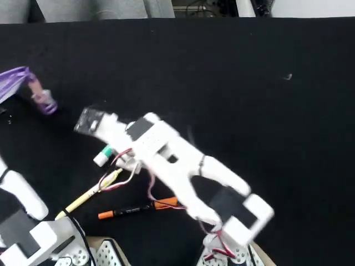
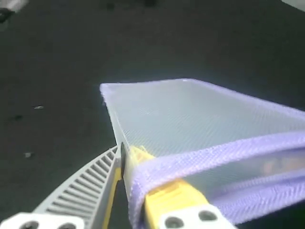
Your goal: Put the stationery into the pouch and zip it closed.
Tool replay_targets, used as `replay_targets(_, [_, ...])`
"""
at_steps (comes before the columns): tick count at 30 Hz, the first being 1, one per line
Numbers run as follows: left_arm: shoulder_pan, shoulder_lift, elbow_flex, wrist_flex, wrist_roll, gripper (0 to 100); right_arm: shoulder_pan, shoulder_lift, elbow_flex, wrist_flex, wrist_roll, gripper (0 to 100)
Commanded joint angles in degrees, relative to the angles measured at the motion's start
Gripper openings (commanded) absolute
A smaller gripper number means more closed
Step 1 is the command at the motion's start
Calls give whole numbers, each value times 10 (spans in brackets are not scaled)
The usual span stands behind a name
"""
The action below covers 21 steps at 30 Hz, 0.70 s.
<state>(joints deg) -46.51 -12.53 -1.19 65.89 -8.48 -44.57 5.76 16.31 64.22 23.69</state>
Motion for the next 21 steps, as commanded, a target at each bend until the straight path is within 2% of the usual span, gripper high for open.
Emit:
replay_targets(1, [66,-8,-74,57,8,28,56,-151,-20,41,2,11])
replay_targets(8, [210,-2,-200,177,47,28,138,-313,-18,77,0,11])
replay_targets(12, [283,-2,-239,207,65,28,157,-361,15,77,0,11])
replay_targets(19, [272,25,-184,171,65,28,159,-364,160,-29,-1,14])
replay_targets(21, [259,42,-167,158,65,28,156,-364,189,-59,-7,47])
